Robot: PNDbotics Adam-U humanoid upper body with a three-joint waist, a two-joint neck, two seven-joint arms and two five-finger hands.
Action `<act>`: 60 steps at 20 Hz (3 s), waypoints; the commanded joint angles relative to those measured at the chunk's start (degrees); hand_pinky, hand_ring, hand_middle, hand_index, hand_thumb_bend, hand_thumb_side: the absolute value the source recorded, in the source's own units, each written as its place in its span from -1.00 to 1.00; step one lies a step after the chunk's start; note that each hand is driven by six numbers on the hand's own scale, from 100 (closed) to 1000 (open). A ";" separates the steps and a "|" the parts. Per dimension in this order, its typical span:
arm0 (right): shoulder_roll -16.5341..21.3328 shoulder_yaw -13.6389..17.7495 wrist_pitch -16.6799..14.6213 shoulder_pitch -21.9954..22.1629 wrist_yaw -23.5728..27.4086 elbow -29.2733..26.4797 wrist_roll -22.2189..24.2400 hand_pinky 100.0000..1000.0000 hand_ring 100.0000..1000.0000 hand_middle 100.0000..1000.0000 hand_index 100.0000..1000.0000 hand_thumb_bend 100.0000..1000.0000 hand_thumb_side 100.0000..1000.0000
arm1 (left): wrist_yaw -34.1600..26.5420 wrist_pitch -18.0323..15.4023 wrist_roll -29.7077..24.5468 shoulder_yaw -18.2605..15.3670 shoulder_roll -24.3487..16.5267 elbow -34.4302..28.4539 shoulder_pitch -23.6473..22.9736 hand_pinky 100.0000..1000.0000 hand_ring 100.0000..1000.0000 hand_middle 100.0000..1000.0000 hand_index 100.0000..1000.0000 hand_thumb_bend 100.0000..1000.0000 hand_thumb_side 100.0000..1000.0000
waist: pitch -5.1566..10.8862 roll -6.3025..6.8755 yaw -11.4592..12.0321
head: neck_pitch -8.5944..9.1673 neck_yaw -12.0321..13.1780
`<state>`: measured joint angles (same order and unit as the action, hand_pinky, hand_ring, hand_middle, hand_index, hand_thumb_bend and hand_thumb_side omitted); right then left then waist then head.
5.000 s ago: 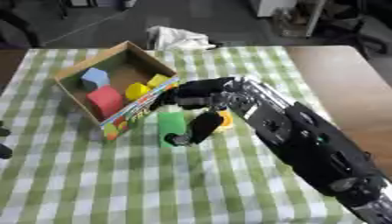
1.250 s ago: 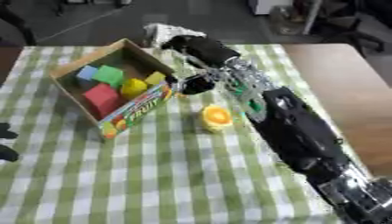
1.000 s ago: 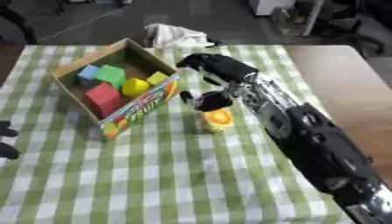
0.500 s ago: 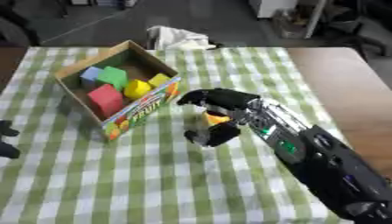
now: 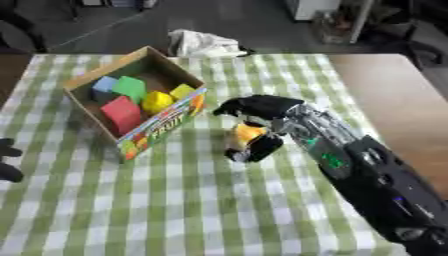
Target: Pick up objects on the table and place them in the box.
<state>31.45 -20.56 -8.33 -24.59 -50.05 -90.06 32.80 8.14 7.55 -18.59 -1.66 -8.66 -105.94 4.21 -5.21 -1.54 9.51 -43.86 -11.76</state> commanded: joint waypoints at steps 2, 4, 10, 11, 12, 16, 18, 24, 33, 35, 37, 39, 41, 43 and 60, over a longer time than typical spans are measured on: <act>-0.03 0.21 -1.01 -0.65 -4.01 2.52 0.34 0.56 0.79 0.85 0.98 -0.45 -0.12 | 0.04 -0.18 0.08 -0.33 -1.07 -1.10 0.49 0.09 -0.06 0.21 0.54 -0.99 0.11 | 0.65 0.25 0.08 | -0.26 -0.03; -0.64 0.31 -1.34 -0.66 -5.98 4.17 -0.72 0.55 0.78 0.82 0.95 -0.43 -0.15 | 0.01 -0.20 0.10 -0.34 -1.05 -1.11 0.50 0.09 -0.07 0.21 0.54 -0.99 0.11 | 0.67 0.36 0.11 | -0.26 0.00; -1.52 0.85 -1.55 -0.71 -9.34 7.44 -5.26 0.47 0.64 0.44 0.62 -0.66 -0.89 | -0.03 -0.23 0.11 -0.33 -1.01 -1.08 0.49 0.09 -0.07 0.21 0.54 -0.99 0.11 | 0.70 0.46 0.06 | -0.26 0.03; -1.53 1.07 -1.14 -0.79 -9.49 7.45 -6.60 0.45 0.62 0.35 0.53 -0.71 -1.00 | -0.03 -0.23 0.12 -0.34 -1.01 -1.07 0.49 0.09 -0.07 0.21 0.54 -0.99 0.11 | 0.71 0.47 0.05 | -0.26 0.07; -1.52 1.22 -0.68 -0.88 -9.53 7.42 -7.99 0.43 0.59 0.25 0.44 -0.78 -1.00 | -0.03 -0.22 0.13 -0.34 -1.01 -1.06 0.48 0.09 -0.07 0.21 0.54 -0.99 0.11 | 0.72 0.47 0.04 | -0.26 0.08; -1.43 1.31 0.47 -1.08 -9.22 7.44 -11.11 0.42 0.59 0.23 0.43 -0.80 -1.00 | -0.05 -0.23 0.15 -0.34 -1.00 -1.07 0.49 0.09 -0.07 0.21 0.54 -0.99 0.11 | 0.73 0.47 0.06 | -0.26 0.07; -1.43 1.26 0.54 -1.09 -9.21 7.52 -11.42 0.42 0.59 0.23 0.43 -0.80 -1.00 | -0.05 -0.23 0.15 -0.34 -1.00 -1.07 0.49 0.09 -0.07 0.21 0.54 -0.99 0.11 | 0.73 0.47 0.06 | -0.26 0.07; -0.30 3.80 3.28 -6.74 -4.94 1.69 -15.85 0.35 0.49 -0.10 0.14 -0.92 -1.00 | -0.06 -0.23 0.07 -0.26 -1.01 -1.01 0.26 0.09 -0.07 0.21 0.54 -1.00 0.11 | 1.06 0.49 0.20 | -0.26 0.08; -2.45 1.69 3.75 -19.04 -0.54 6.21 -16.42 0.36 0.50 -0.11 0.13 -0.96 -1.00 | -0.36 -0.40 -0.54 0.35 -0.67 -0.86 0.04 0.09 -0.07 0.21 0.54 -0.99 0.10 | 1.67 1.19 1.77 | -0.26 -0.97; -4.11 1.16 3.26 -21.05 0.11 9.42 -17.22 0.36 0.51 -0.11 0.12 -0.99 -1.00 | -0.47 -0.44 -0.73 0.53 -0.60 -0.79 -0.02 0.09 -0.07 0.20 0.54 -0.99 0.10 | 1.79 1.43 2.43 | -0.26 -1.49; -6.02 0.65 2.02 -22.52 0.79 12.37 -18.51 0.37 0.52 -0.12 0.12 -1.00 -1.00 | -0.57 -0.50 -0.94 0.75 -0.55 -0.74 -0.05 0.08 -0.08 0.20 0.54 -0.99 0.10 | 1.83 1.61 3.12 | -0.26 -2.08; -7.94 0.32 0.42 -23.57 1.77 15.22 -19.98 0.36 0.53 -0.13 0.11 -1.00 -1.00 | -0.67 -0.57 -1.20 1.01 -0.47 -0.73 0.11 0.09 -0.08 0.20 0.54 -0.99 0.10 | 1.74 1.74 3.87 | -0.26 -2.75; -9.85 0.37 -1.33 -24.37 2.53 18.07 -21.43 0.37 0.54 -0.14 0.10 -1.00 -1.00 | -0.76 -0.66 -1.52 1.30 -0.40 -0.73 0.30 0.09 -0.08 0.20 0.54 -0.99 0.10 | 1.51 1.85 4.73 | -0.26 -3.49; -11.53 0.65 -3.05 -24.99 3.27 20.85 -22.98 0.36 0.55 -0.15 0.08 -1.00 -1.00 | -0.86 -0.74 -1.77 1.49 -0.31 -0.75 0.51 0.09 -0.08 0.20 0.54 -0.99 0.10 | 1.20 2.01 5.61 | -0.26 -4.13; -16.39 2.66 -4.04 -23.68 1.16 29.94 -37.16 0.42 0.75 0.49 0.71 -0.86 -0.13 | -0.92 -0.75 -1.55 1.12 -0.20 -0.94 1.08 0.09 -0.08 0.20 0.54 -0.98 0.11 | -0.15 1.82 6.28 | -0.26 -3.80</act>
<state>13.83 -18.52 -13.02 -47.29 -48.85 -58.27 -3.07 7.10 6.82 -20.30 -0.21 -8.53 -105.91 4.60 -5.97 0.07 15.69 -43.86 -15.89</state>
